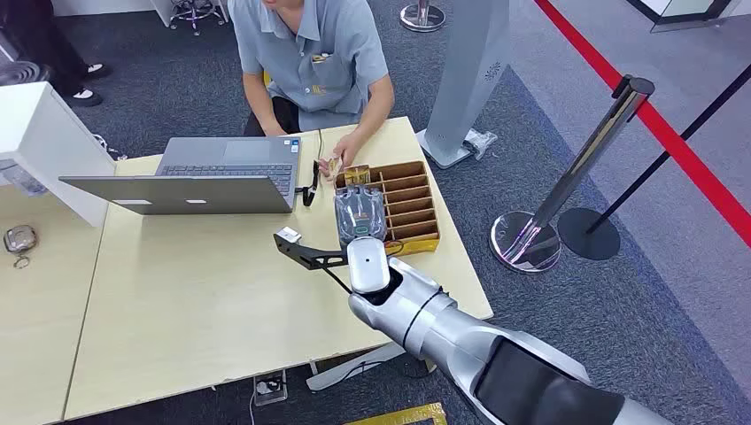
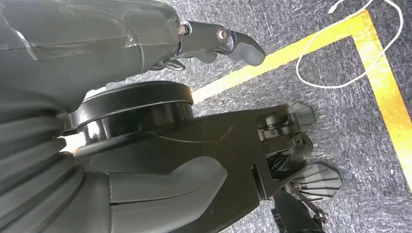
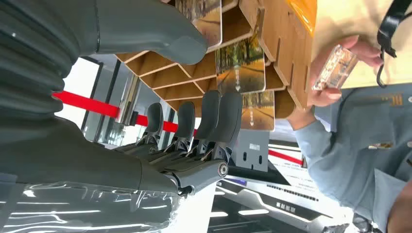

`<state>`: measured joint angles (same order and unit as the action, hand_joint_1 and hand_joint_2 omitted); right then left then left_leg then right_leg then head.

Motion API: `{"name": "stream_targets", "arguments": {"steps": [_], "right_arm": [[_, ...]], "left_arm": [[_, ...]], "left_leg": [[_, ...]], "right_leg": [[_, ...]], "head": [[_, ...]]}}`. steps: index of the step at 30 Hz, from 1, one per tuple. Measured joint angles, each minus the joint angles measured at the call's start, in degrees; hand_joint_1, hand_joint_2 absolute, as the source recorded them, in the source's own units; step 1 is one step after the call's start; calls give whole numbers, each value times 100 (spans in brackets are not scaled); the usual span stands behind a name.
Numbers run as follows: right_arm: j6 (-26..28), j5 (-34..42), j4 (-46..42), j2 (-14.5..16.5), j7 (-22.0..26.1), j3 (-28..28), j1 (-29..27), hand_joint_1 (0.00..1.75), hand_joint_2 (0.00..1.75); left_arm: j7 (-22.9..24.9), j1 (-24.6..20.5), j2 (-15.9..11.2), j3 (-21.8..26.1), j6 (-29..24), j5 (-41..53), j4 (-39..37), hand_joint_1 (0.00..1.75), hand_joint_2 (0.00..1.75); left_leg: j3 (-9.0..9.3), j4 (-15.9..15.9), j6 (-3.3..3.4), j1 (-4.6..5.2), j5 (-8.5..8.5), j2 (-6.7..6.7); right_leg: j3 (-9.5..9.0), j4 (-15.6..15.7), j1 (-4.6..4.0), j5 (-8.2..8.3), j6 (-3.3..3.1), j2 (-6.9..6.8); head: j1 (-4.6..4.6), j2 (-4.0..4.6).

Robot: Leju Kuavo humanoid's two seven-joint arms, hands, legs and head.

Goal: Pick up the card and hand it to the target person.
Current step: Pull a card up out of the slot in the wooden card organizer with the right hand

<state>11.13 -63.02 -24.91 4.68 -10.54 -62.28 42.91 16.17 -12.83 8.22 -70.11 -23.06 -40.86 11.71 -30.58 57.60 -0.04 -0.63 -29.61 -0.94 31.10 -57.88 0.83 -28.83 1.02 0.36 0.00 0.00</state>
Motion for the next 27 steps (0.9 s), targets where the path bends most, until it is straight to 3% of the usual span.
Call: {"name": "stream_targets", "arguments": {"steps": [22, 25, 27], "right_arm": [[-70, 84, 238, -77, -11, 90, -15, 91, 175], [-50, 78, 247, -67, -1, 87, -14, 98, 175], [-38, 73, 251, -60, 5, 85, -11, 113, 175]], "left_arm": [[104, -61, 17, -96, 85, 147, -1, 0, 175], [110, -63, 16, -100, 96, 167, -1, 0, 175], [110, -67, 17, -99, 101, 181, 0, 0, 175]], "left_leg": [[-4, 4, 0, 1, 0, -2], [-2, 2, 1, 1, 0, 2], [-2, 0, 1, 0, 3, 3]], "right_leg": [[4, -3, 1, -1, 1, -1], [4, -1, 1, 1, 0, 2], [3, 1, 0, 4, -1, 1]], "head": [[0, 0], [0, 0], [0, 0]]}}
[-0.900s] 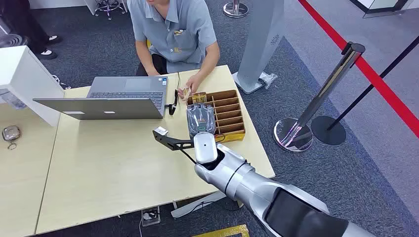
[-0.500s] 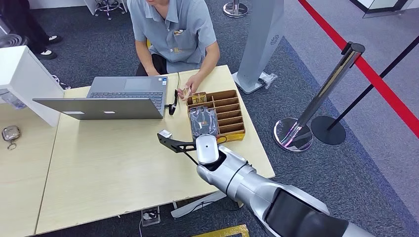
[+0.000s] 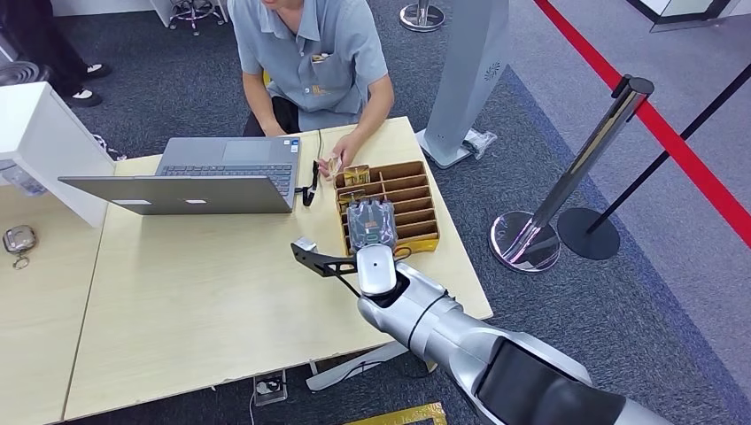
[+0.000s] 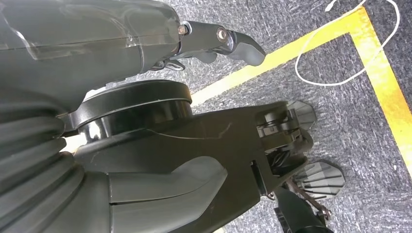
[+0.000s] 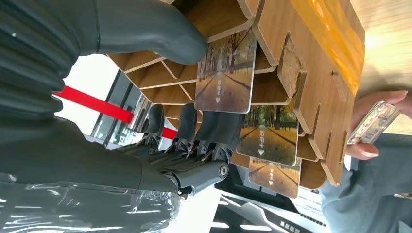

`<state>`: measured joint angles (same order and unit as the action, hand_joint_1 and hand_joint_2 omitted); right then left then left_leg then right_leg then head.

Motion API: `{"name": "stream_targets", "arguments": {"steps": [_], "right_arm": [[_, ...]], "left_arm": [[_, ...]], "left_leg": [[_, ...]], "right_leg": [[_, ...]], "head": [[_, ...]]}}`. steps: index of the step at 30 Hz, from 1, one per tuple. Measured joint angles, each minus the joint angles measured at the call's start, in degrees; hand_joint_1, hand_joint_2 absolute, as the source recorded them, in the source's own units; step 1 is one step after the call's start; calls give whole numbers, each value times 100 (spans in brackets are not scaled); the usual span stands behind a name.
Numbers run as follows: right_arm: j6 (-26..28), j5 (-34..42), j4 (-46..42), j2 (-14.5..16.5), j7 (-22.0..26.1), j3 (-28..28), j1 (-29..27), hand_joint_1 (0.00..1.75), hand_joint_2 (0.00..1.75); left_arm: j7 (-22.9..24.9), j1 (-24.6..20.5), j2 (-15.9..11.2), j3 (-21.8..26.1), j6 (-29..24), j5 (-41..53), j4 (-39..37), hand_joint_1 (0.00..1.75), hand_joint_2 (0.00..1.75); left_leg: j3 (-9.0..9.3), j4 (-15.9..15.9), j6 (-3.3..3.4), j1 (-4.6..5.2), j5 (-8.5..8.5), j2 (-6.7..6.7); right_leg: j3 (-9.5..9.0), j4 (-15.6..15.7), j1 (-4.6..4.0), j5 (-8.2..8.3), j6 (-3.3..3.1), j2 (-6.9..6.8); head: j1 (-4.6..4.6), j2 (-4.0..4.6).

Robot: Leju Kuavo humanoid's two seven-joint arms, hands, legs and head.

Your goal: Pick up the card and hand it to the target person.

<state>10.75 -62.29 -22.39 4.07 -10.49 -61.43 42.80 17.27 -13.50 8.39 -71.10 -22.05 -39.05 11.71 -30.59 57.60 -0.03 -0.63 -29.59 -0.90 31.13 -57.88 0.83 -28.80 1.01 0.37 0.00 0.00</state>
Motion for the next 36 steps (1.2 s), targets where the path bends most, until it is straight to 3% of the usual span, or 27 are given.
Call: {"name": "stream_targets", "arguments": {"steps": [6, 8, 16, 22, 26, 29, 36], "right_arm": [[202, -53, -58, 5, 32, -17, 3, 169, 175], [392, -84, -116, -3, 33, -7, 3, 175, 175], [1514, -181, -1046, -133, -121, 279, 40, 175, 175], [1682, -277, -1494, -208, -216, 384, 70, 175, 175], [1879, -503, -2319, -292, -370, 556, 131, 175, 175], [1634, -608, -2931, -327, -464, 709, 203, 175, 175], [1696, -440, -1736, 135, -134, 804, 416, 175, 175]], "left_arm": [[-6, -4, -2, 26, 17, 50, 1, 0, 175], [-18, 1, -4, 53, 15, 72, 2, 0, 175], [-121, 50, -54, 176, -12, 131, 8, 0, 175], [-136, 64, -65, 193, -13, 158, 8, 0, 175], [-143, 75, -35, 224, -101, 207, 5, 0, 175], [-148, 84, -16, 234, -134, 257, 9, 0, 175], [-145, 24, -48, 151, 38, 440, 10, 0, 175]], "left_leg": [[-3, 4, -1, 0, -4, 1], [-3, 3, -1, 0, -4, 3], [-8, 7, -3, 0, -6, 11], [-11, 10, -2, 1, -8, 11], [-13, 12, -1, 0, -6, 11], [-19, 17, -1, 2, -9, 20], [-11, 11, -2, 0, -6, 8]], "right_leg": [[3, -5, 1, -4, 2, 6], [4, -5, 1, -3, 2, 7], [13, -10, 2, -3, 3, 16], [16, -14, 2, -5, 3, 17], [17, -14, 1, -3, 3, 17], [26, -21, 3, -4, 2, 26], [14, -14, 1, -4, 2, 19]], "head": [[0, 0], [0, 0], [0, 0], [0, 0], [0, 0], [0, 0], [0, 0]]}}
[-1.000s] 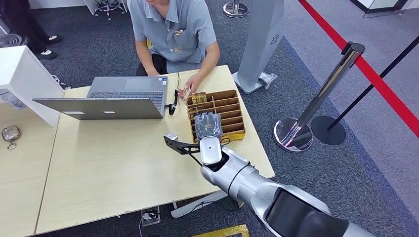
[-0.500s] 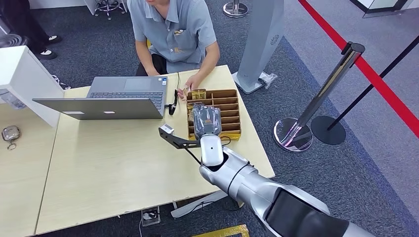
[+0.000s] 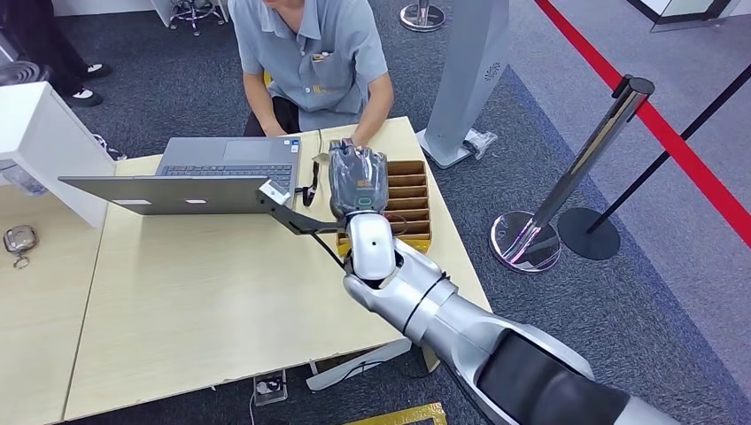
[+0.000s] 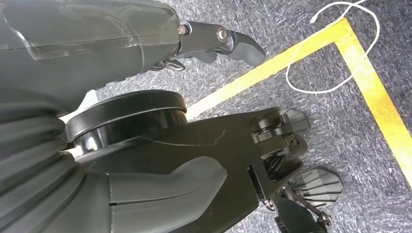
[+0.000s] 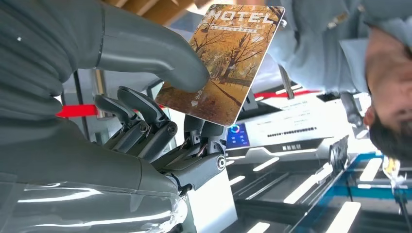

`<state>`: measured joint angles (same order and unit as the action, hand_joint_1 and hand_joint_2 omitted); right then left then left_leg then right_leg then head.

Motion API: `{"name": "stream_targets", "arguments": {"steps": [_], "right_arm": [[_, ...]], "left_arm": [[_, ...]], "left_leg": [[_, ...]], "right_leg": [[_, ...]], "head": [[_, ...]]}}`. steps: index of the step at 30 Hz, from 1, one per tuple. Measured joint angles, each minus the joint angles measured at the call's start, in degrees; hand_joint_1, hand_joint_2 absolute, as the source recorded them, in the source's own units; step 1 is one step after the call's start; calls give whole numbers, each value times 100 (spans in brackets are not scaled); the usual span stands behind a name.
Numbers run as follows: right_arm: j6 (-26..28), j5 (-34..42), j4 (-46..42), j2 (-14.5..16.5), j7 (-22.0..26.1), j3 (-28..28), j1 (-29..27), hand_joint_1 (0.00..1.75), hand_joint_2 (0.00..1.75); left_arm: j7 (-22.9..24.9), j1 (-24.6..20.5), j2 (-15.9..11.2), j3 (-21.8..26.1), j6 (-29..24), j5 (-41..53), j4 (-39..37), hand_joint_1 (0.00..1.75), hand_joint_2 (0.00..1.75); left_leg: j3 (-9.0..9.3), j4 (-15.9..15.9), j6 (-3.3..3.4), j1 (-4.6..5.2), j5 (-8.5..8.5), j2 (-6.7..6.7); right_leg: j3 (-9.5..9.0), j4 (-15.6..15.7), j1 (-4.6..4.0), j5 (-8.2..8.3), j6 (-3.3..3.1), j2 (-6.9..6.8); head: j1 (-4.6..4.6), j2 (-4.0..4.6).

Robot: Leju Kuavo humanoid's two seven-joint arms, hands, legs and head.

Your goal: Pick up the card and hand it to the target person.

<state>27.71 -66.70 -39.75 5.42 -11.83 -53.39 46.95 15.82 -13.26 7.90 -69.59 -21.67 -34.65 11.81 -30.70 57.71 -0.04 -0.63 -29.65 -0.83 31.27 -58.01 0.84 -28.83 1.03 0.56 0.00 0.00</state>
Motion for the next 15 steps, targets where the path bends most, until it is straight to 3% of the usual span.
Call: {"name": "stream_targets", "arguments": {"steps": [7, 15], "right_arm": [[91, 73, 1131, 472, 117, -29, 316, 175, 175], [94, 44, 1520, 685, 90, -71, 446, 175, 175]], "left_arm": [[64, -53, 50, -112, 92, 177, 0, 0, 175], [104, -75, 69, -170, 158, 271, 1, 0, 175]], "left_leg": [[4, -4, -1, 2, 0, 5], [8, -6, 0, 0, 1, 5]], "right_leg": [[-1, 0, 2, 1, 0, 7], [-7, 5, 0, 2, -1, 4]], "head": [[0, 0], [0, 0]]}}
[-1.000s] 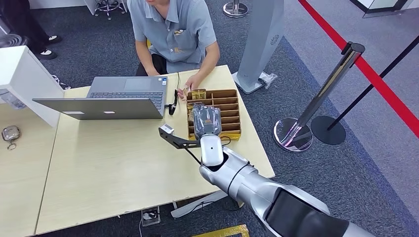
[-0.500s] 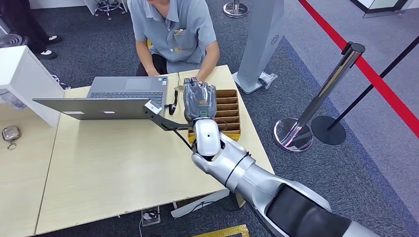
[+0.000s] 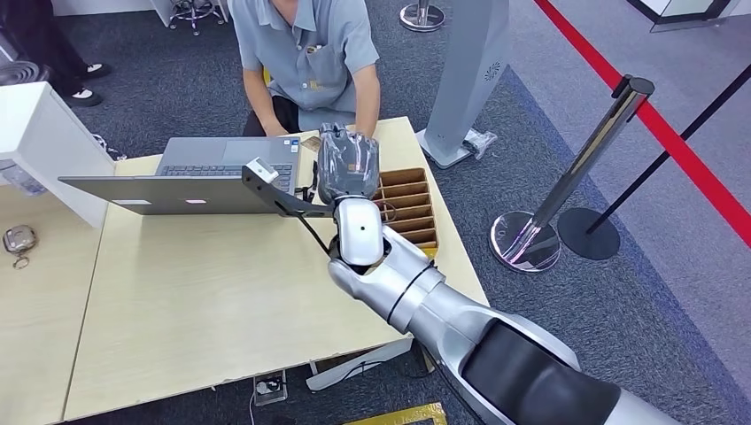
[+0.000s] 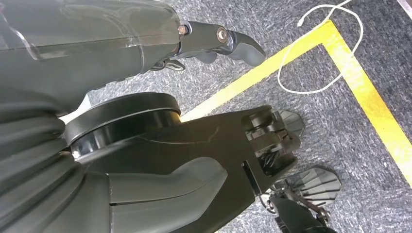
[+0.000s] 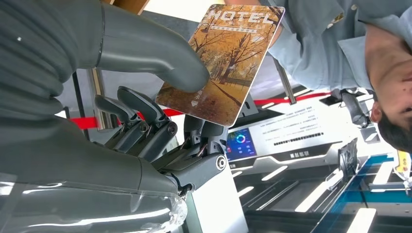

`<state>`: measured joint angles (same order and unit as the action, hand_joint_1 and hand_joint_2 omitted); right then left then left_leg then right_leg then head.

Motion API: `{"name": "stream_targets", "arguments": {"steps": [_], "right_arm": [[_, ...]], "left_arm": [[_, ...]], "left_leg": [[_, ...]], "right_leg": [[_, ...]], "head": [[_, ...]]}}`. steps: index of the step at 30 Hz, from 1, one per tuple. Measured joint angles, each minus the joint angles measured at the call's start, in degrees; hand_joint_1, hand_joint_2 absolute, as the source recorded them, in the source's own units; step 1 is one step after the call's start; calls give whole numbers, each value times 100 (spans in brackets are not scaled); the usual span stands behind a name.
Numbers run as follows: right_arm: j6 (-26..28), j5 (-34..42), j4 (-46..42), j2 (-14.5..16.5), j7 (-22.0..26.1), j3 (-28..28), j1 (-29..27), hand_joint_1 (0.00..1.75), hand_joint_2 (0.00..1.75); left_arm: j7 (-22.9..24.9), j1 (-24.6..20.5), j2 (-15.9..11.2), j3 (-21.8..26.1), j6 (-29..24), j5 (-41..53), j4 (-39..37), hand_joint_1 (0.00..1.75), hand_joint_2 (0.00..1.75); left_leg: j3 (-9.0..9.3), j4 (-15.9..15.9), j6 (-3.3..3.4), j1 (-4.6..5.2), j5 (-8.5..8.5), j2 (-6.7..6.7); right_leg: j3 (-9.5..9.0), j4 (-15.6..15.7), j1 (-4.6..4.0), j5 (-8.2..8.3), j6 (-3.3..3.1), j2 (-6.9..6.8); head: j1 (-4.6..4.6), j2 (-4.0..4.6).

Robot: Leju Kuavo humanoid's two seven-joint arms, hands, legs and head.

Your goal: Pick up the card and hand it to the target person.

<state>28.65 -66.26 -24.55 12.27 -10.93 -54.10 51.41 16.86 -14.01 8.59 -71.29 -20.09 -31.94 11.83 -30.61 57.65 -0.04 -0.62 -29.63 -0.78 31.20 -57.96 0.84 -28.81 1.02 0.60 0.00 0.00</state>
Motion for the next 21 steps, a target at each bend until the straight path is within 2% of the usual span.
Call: {"name": "stream_targets", "arguments": {"steps": [18, 20, 21], "right_arm": [[-232, -3, 229, 81, 35, -65, 42, 175, 175], [-244, 11, 242, 82, 33, -58, 27, 171, 175], [-234, 21, 243, 81, 26, -49, 20, 164, 175]], "left_arm": [[90, -70, 16, -90, 125, 158, -4, 0, 175], [91, -78, 16, -94, 130, 170, -2, 0, 175], [92, -80, 17, -97, 133, 177, -2, 0, 175]], "left_leg": [[-2, 1, 1, 0, 1, -15], [-3, 1, 1, 0, 1, -15], [-3, 1, 0, 0, 0, -16]], "right_leg": [[-3, 1, 0, -3, 1, -12], [-2, 1, 0, -2, 2, -12], [-2, -1, 1, -4, 2, -12]], "head": [[0, 0], [0, 0], [0, 0]]}}
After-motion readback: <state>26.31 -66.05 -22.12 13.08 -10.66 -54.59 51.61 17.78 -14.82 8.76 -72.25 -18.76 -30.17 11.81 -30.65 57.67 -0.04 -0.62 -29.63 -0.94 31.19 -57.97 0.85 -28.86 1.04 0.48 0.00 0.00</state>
